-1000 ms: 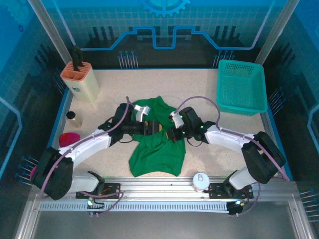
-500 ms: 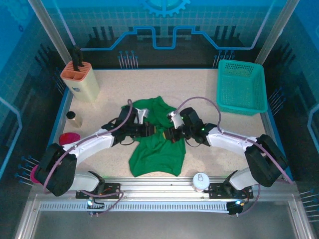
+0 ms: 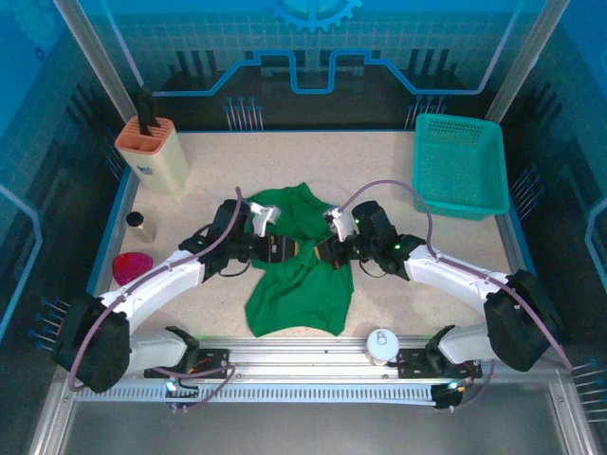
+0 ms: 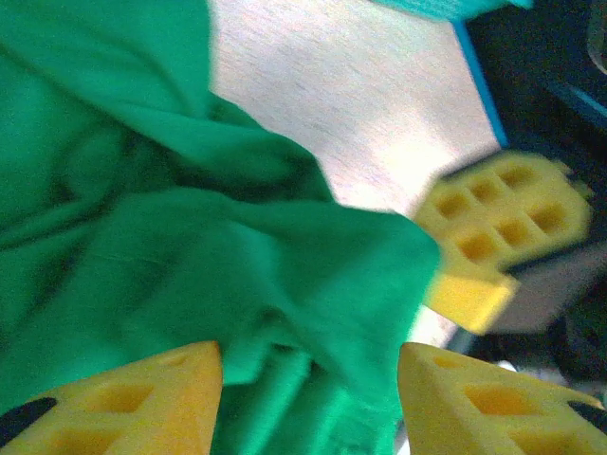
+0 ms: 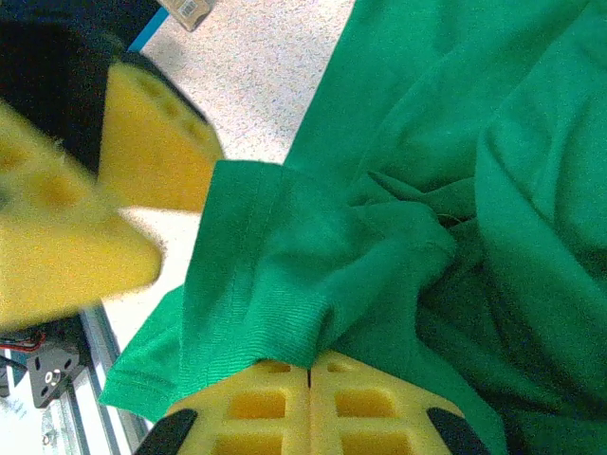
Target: Fold the inside-out t-shirt
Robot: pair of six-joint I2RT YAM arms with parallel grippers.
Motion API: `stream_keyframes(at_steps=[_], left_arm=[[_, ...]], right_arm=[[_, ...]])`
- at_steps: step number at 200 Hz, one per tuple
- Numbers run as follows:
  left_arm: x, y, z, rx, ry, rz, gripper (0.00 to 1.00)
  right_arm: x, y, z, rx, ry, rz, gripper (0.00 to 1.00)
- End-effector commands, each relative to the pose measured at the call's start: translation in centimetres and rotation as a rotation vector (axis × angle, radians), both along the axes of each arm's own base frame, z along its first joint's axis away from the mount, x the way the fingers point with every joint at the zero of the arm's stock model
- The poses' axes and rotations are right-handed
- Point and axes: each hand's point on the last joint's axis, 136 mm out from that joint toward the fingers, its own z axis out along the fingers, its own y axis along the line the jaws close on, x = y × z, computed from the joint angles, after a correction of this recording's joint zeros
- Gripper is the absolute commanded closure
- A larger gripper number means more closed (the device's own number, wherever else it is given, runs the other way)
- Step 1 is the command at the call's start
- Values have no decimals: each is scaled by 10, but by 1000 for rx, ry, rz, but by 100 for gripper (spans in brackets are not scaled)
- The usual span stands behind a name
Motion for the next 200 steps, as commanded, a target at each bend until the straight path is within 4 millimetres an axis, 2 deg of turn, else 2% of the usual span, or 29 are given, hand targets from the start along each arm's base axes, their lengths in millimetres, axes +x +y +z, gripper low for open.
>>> stream_keyframes(at_steps=[1, 42, 70, 84, 112, 128, 140, 146, 158, 167, 175, 186, 200], left_arm=[[-22, -18, 5, -15, -22, -143, 46], [3, -5, -18, 80, -4, 9, 49], [11, -3, -21, 88, -8, 43, 63], [13, -4, -18, 81, -9, 39, 64], [10, -7, -5, 42, -57, 8, 61], [9, -12, 2, -3, -53, -14, 61], [7, -15, 8, -30, -37, -28, 68], [6, -17, 11, -43, -37, -35, 73], [3, -20, 17, -75, -43, -52, 88], [1, -22, 23, -96, -47, -63, 97], [-1, -21, 27, -104, -41, -61, 99], [-2, -19, 33, -103, -30, -48, 98], [-4, -15, 39, -97, -22, -36, 91]], right_arm=[[1, -1, 5, 22, -7, 8, 100], [-3, -1, 6, 31, 3, 16, 100], [-3, -4, 9, 30, -1, 7, 100], [-2, -6, 10, 68, 22, -3, 100], [-7, 3, 26, 238, 91, 56, 100], [-2, -1, 16, 191, 99, 26, 100], [3, -7, 6, 135, 95, -17, 100], [7, -11, 0, 103, 91, -46, 93], [20, -29, -18, -46, 56, -161, 72], [31, -53, -35, -221, -8, -236, 69], [38, -73, -43, -361, -67, -280, 69], [41, -87, -35, -445, -131, -296, 65], [35, -82, -8, -435, -253, -249, 59]])
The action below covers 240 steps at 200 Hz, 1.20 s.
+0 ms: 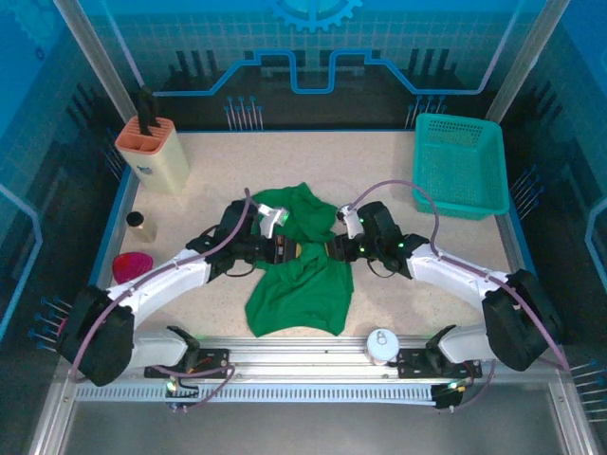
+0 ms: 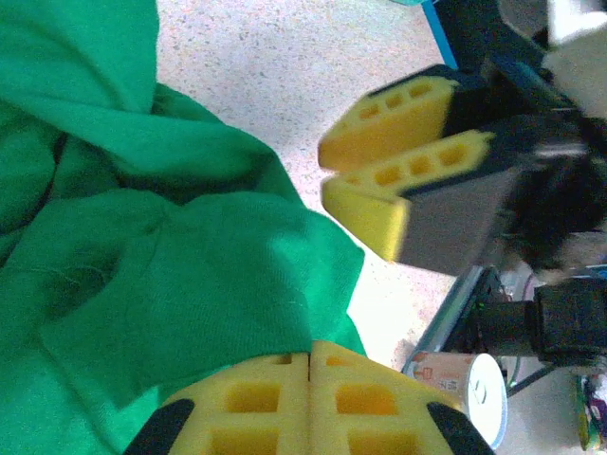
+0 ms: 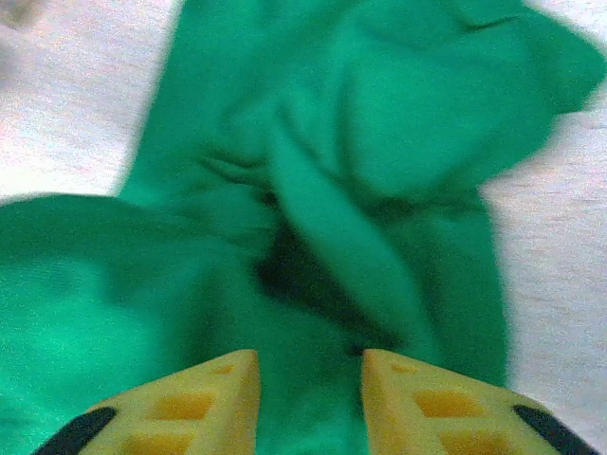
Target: Fold the inside-out t-shirt
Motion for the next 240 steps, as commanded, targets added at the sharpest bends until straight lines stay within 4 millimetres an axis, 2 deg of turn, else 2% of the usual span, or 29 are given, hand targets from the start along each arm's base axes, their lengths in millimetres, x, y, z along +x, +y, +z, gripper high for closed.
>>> stream_keyframes(at_steps=[1, 21, 31, 40, 72, 89, 125, 130, 134, 149, 186, 208, 224, 240], left_arm=[[-3, -1, 34, -58, -22, -8, 90], [-1, 7, 37, -56, -30, 40, 72], [2, 13, 36, -50, -19, 84, 63], [5, 21, 34, -46, -7, 137, 61], [10, 34, 35, -77, -23, 219, 55], [9, 38, 32, -42, -21, 221, 50], [6, 60, -8, 93, 52, 281, 46], [6, 62, -13, 102, 67, 291, 46], [6, 64, -16, 109, 77, 301, 45], [9, 71, -26, 118, 104, 339, 45], [18, 70, -25, 76, 108, 361, 45], [17, 67, -27, 62, 105, 345, 45], [16, 64, -27, 52, 110, 326, 45], [16, 63, -27, 46, 112, 320, 45]], right_arm=[[5, -29, 25, -239, -204, -11, 58], [-18, -3, 54, -173, -356, 100, 54], [-30, 10, 58, -148, -381, 134, 53], [-41, 23, 58, -123, -367, 164, 53], [-73, 80, 42, 7, -273, 229, 53], [-70, 93, 25, -20, -246, 151, 52], [-51, 95, -11, -201, -186, 42, 49], [-50, 90, -22, -242, -170, 33, 49], [-45, 93, -16, -247, -176, 15, 49], [-32, 83, -23, -316, -164, -60, 49], [-12, 55, -37, -325, -21, -197, 49], [-5, 42, -39, -386, 1, -230, 50], [-3, 40, -38, -378, 18, -218, 61], [-3, 44, -35, -338, 38, -194, 79]])
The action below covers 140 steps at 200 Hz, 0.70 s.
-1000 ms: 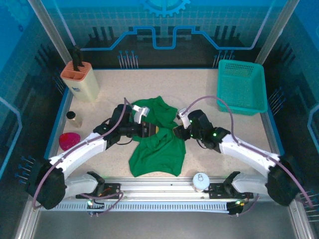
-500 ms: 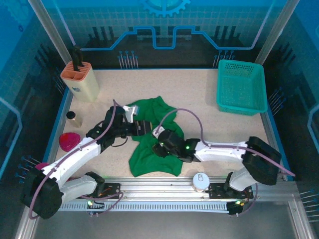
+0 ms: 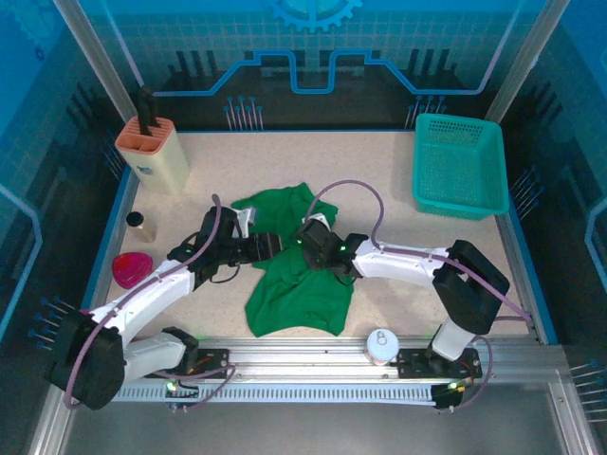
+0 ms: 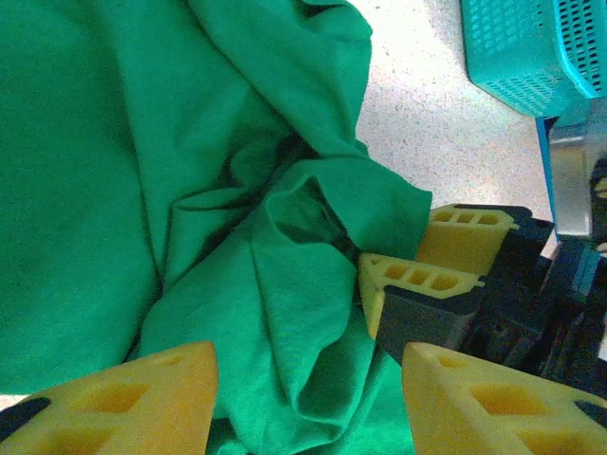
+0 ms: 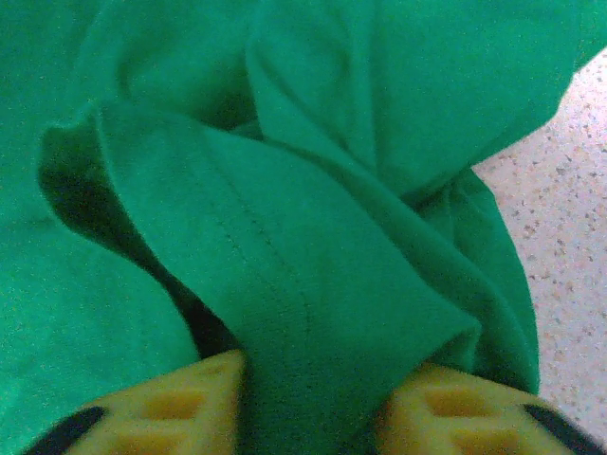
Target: Fold the inside-out t-shirt
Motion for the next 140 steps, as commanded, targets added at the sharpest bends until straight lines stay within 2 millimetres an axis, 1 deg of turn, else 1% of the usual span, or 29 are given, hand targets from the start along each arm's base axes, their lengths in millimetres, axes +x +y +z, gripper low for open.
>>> stream_keyframes(at_steps=[1, 15, 23, 34, 48, 71, 83, 103, 121, 140], left_arm=[[-2, -3, -5, -29, 15, -16, 45], [0, -5, -6, -40, 4, -17, 45], [1, -6, -8, -48, 10, -20, 45], [2, -9, -7, -52, 19, -29, 45], [3, -10, -10, -47, 29, -34, 45], [9, -14, -16, -47, 33, -46, 45], [13, -16, -19, -38, 50, -53, 44], [20, -19, -23, -27, 58, -56, 43], [26, -22, -26, -27, 63, -57, 43], [27, -27, -24, -36, 72, -85, 43]], right_arm=[[-2, -4, 1, 6, 50, -1, 80], [-3, -2, 5, 11, 46, 30, 95], [-3, 1, 10, 29, 54, 52, 100], [-9, 9, 22, 85, 88, 85, 100], [-18, 20, 41, 182, 137, 128, 100], [-42, 37, 66, 396, 277, 229, 100], [-49, 38, 75, 489, 334, 234, 100], [-54, 37, 87, 587, 400, 251, 100], [-64, 42, 102, 647, 446, 335, 100], [-75, 46, 118, 685, 461, 424, 100]])
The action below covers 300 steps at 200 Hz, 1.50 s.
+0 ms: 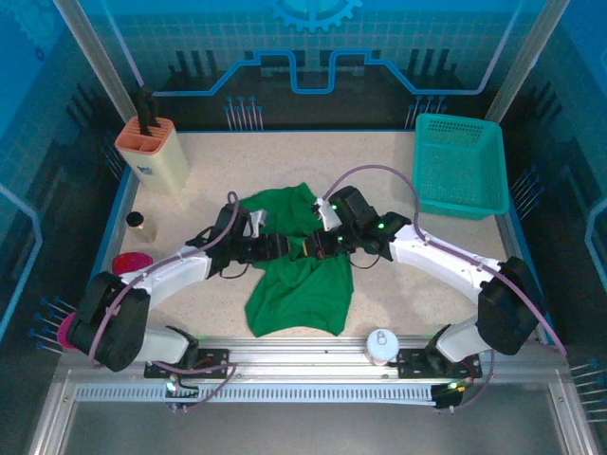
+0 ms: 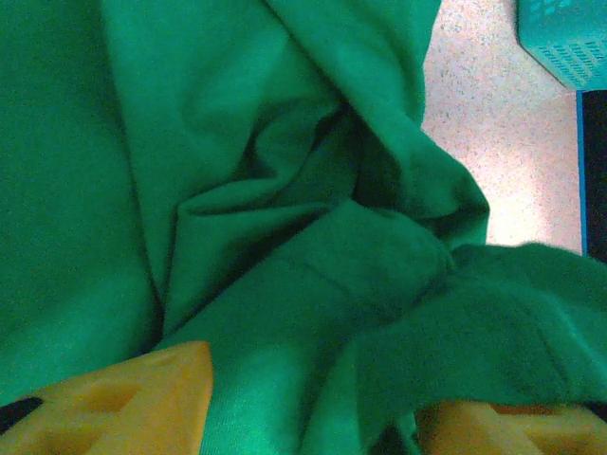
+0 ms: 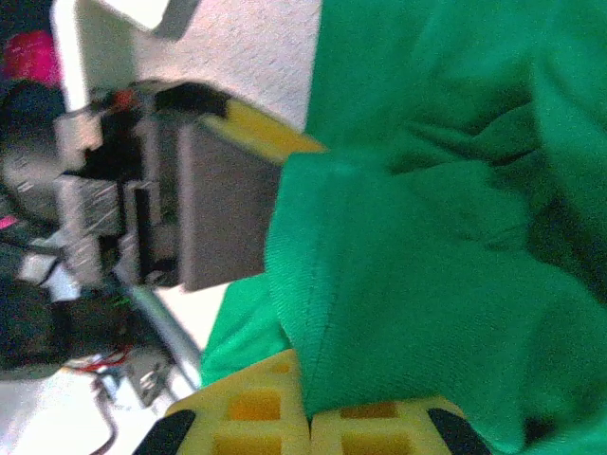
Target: Fold the inside-out t-shirt
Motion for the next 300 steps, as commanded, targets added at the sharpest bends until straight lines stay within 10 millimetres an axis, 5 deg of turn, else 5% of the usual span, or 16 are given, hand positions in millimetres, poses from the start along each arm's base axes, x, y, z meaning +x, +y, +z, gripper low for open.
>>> stream_keyframes(at_steps=[1, 15, 38, 62, 99, 115, 153, 174, 226, 265, 300], left_arm=[[11, -11, 19, -39, -47, -48, 43], [11, -13, 21, -46, -61, -68, 47], [8, -10, 19, -18, -72, -83, 78], [-2, -5, 18, 27, -105, -139, 100], [-22, -7, 36, -1, -135, -213, 100], [-32, -13, 50, -70, -142, -240, 100], [-49, -7, 59, -74, -140, -230, 100], [-49, -7, 63, -90, -167, -227, 100], [-49, 3, 51, -33, -158, -189, 91], [-53, 5, 37, -42, -113, -163, 74], [-54, 0, 49, -84, -159, -186, 61]], right_arm=[[-32, 14, 31, 144, 69, 174, 100], [-39, 15, 41, 167, 57, 215, 100], [-40, 7, 50, 159, 31, 233, 100], [-34, -13, 55, 123, 20, 226, 100], [-12, -63, -14, -213, 51, 134, 99], [-16, -54, -30, -179, 88, 162, 97], [-47, -3, -15, -23, 45, 343, 89], [-65, 22, 1, 22, 27, 445, 97], [-93, 42, 58, 316, 25, 560, 100], [-99, 41, 37, 283, 67, 556, 98], [-99, 43, 30, 282, 67, 544, 92]])
